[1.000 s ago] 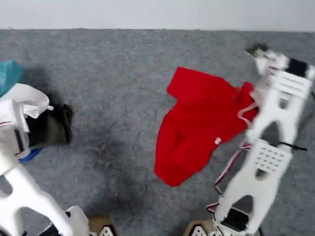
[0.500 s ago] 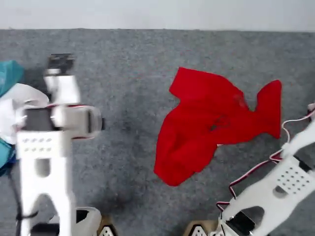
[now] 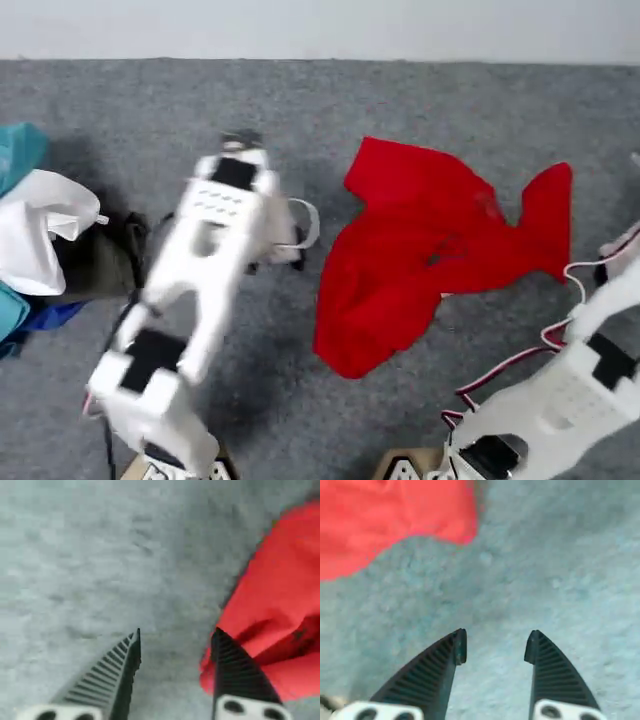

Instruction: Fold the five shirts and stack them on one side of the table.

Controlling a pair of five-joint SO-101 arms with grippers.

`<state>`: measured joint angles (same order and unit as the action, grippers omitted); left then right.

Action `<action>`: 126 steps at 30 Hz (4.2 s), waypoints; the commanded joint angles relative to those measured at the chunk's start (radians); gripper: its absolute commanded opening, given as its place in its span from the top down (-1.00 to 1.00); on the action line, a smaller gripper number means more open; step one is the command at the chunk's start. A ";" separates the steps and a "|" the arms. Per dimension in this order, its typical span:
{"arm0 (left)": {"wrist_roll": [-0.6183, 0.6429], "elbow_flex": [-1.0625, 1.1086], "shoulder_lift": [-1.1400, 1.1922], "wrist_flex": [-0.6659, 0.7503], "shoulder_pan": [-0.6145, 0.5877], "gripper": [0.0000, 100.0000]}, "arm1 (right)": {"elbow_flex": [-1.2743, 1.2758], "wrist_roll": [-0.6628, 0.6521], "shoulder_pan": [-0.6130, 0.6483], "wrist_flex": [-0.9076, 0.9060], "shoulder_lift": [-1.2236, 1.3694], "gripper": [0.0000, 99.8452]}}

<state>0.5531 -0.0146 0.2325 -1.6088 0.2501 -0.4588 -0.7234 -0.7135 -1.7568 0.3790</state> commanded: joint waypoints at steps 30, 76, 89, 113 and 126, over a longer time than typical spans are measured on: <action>-0.282 -0.510 0.681 -0.147 0.276 0.98 | 0.126 0.009 0.038 -0.039 -0.182 0.59; -0.456 -0.309 -0.031 -0.149 -0.270 0.61 | 0.318 0.009 0.498 0.369 -0.101 0.58; -0.499 0.045 -0.160 -0.143 -0.068 0.61 | 0.147 0.008 0.484 0.363 0.232 0.96; -0.370 -0.196 0.414 -0.147 0.304 0.61 | 0.141 -0.086 0.357 0.274 0.153 0.98; -0.563 -0.196 0.497 -0.149 0.305 0.98 | 0.141 -0.097 0.355 0.268 0.148 0.98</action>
<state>0.0284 -0.2171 0.7281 -1.7285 0.5769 -0.2746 -0.7986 -0.3391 -1.4699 0.5907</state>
